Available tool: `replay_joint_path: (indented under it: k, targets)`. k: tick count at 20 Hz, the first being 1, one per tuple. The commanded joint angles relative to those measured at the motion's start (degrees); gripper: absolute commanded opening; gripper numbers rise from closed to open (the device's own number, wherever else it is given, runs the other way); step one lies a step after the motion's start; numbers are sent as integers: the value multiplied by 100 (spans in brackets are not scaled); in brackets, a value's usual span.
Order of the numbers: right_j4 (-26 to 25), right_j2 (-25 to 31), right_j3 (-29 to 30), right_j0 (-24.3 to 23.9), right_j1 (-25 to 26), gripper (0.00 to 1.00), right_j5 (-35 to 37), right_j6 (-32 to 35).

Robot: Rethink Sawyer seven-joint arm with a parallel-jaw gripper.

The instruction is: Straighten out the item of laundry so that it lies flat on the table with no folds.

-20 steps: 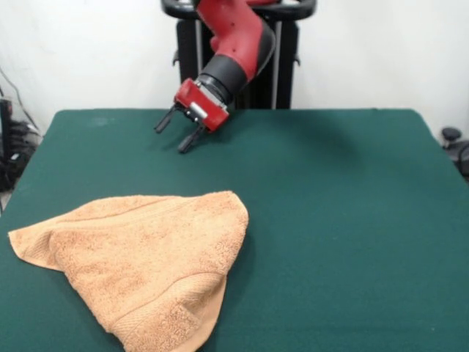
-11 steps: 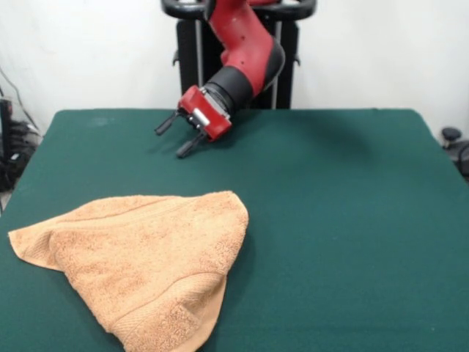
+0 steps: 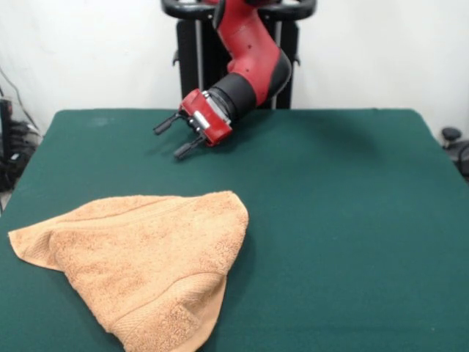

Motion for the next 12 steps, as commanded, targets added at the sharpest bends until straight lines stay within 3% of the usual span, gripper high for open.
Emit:
replay_joint_path:
  k: [1, 12]
  targets:
    - [249, 1569, -1251, 244, 244, 100, 695, 977]
    - [686, 1858, -1441, 383, 229, 100, 641, 1120]
